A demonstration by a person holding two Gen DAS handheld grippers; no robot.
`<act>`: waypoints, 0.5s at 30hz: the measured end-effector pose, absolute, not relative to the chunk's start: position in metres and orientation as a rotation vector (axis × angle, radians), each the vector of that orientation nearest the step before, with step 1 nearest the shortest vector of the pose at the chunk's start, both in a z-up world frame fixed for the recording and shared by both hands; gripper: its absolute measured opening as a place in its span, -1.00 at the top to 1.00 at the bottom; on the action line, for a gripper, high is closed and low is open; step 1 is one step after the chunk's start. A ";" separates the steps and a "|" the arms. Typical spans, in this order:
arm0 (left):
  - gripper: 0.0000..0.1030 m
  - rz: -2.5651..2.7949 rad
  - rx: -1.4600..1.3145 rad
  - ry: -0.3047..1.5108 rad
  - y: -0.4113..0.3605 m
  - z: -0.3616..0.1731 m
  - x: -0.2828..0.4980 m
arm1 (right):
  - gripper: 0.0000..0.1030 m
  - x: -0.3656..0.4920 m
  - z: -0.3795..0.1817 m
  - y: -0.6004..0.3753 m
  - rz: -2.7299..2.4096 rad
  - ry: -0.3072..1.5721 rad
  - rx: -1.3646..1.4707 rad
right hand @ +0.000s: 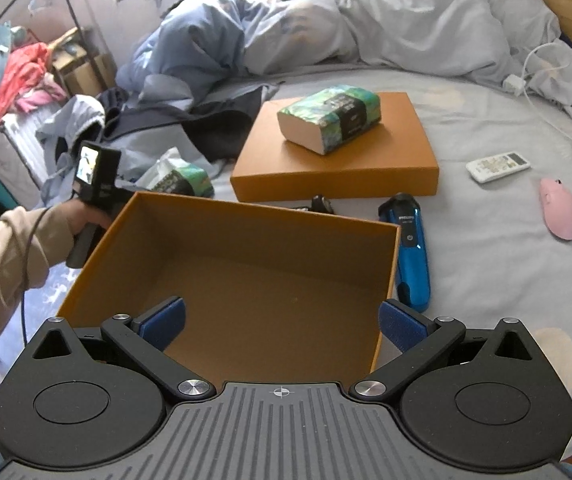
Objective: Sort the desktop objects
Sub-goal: 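Close the left gripper on the Face tissue pack and lift it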
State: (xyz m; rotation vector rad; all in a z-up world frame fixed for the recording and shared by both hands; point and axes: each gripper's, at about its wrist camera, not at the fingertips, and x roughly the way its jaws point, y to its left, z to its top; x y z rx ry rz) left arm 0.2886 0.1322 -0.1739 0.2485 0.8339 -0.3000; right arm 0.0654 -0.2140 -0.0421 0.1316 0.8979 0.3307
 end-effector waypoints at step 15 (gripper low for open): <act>-0.94 -0.241 0.265 0.821 0.119 -0.180 0.261 | -1.00 0.065 -0.047 -0.220 0.328 0.909 0.120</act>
